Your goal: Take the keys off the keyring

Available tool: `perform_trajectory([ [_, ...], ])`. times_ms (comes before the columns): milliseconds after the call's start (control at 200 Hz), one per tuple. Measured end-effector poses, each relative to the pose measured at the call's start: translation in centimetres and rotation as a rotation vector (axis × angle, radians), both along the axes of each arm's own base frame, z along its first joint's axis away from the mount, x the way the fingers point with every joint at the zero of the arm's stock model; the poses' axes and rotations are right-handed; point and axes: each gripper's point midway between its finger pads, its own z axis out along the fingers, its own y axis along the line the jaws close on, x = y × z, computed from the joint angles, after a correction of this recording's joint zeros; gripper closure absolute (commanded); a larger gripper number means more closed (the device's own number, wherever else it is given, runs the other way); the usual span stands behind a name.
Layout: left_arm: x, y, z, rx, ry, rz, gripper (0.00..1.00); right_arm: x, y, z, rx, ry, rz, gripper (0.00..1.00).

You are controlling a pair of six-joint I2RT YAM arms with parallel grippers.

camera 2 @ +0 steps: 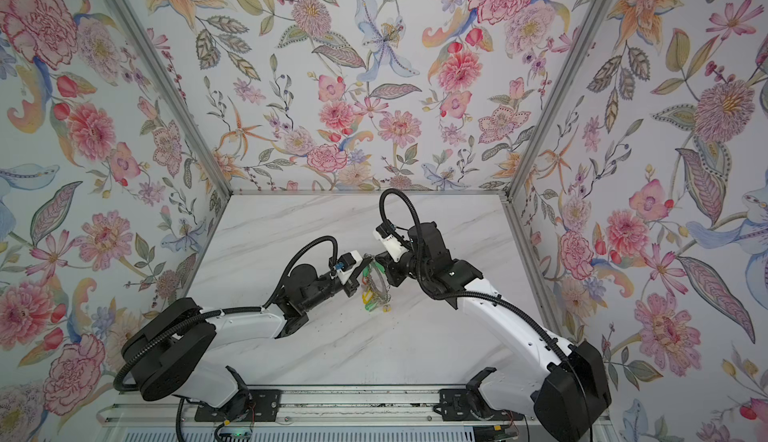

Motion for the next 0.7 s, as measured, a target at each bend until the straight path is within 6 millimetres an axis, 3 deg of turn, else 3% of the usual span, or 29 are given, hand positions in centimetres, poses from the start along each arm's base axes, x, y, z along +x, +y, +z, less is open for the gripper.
perform_trajectory([
  [260,0.6,0.1,-0.2,-0.022,0.047,-0.017,1.0,-0.2,0.4,0.3,-0.01,-0.036,-0.001,1.0],
  [430,4.4,3.6,-5.7,0.063,0.211,0.135,1.0,-1.6,0.9,2.7,0.018,-0.107,0.038,1.0],
  [525,4.8,4.2,-6.5,0.073,0.241,0.163,1.0,-1.9,1.3,3.6,0.034,-0.131,0.05,1.0],
  [701,4.8,4.1,-6.3,0.07,0.239,0.155,1.0,-0.3,1.1,1.3,-0.007,-0.084,0.009,1.0],
])
